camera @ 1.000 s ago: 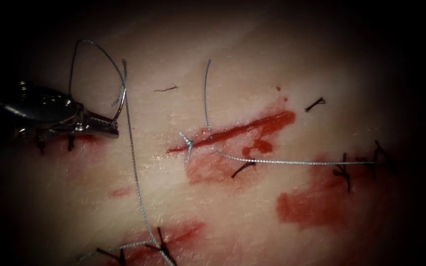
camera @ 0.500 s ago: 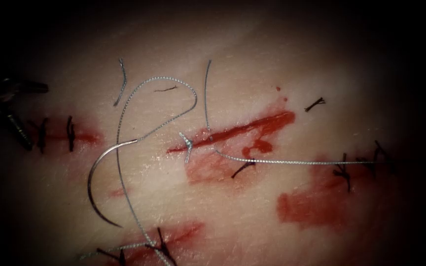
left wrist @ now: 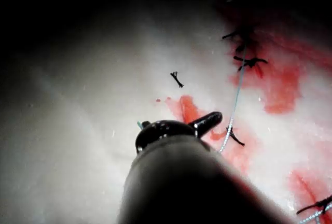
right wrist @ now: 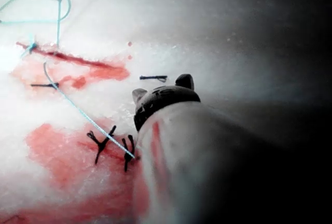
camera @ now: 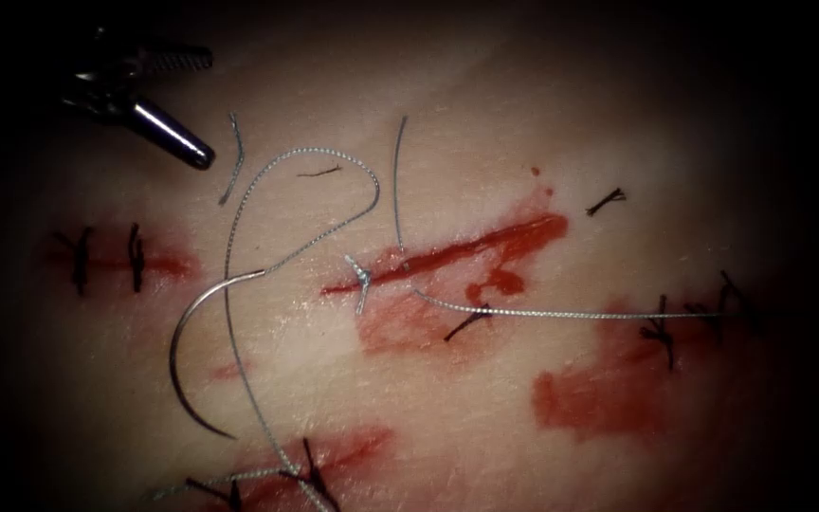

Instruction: Wound Closure

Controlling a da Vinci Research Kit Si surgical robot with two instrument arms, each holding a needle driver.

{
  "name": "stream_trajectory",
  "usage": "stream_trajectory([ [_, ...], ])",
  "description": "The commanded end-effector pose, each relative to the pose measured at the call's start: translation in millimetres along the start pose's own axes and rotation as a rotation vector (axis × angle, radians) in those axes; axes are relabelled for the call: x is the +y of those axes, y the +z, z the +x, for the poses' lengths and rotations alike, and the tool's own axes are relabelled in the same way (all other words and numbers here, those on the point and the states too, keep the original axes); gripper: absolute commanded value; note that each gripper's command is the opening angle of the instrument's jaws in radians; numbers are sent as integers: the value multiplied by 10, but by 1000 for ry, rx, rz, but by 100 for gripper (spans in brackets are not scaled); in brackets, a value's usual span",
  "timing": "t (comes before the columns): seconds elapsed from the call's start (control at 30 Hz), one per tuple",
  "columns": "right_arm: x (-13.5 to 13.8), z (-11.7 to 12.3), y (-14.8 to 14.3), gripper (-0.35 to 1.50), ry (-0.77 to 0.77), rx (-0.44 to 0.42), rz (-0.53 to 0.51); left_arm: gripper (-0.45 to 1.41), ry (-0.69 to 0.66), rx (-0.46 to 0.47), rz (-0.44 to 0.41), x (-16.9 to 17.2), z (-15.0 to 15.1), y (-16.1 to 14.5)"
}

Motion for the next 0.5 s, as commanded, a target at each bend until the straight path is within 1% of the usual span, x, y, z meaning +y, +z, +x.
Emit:
stream_trajectory([
  [0.03,6,8,4,126,-3,15,-20,91,21,32,-40,6,2,31],
  [0.07,11,14,-1,126,-9,32,-47,89,47,58,-41,20,8,73],
  [0.1,11,14,-1,126,-9,32,-47,89,47,58,-41,20,8,73],
  [0.13,14,17,-5,126,-17,44,-65,89,54,61,-43,23,9,84],
  [0.2,19,22,-10,125,-2,60,-81,89,83,68,-49,32,17,119],
  [0.23,22,25,-14,123,12,70,-85,86,93,67,-52,34,22,137],
  [0.27,24,27,-17,118,34,77,-83,78,97,67,-52,35,26,149],
  [0.3,26,28,-20,118,57,87,-85,74,99,67,-50,35,32,161],
  [0.37,30,30,-25,111,102,113,-90,74,98,62,-37,29,48,192],
  [0.4,32,30,-27,111,121,123,-90,74,100,59,-51,25,55,205],
  [0.43,34,31,-28,111,127,134,-93,66,67,54,-63,22,61,218],
  [0.47,36,31,-29,108,150,145,-94,49,34,46,-71,17,69,235],
  [0.5,37,32,-30,108,164,152,-94,46,23,37,-69,12,75,249],
])
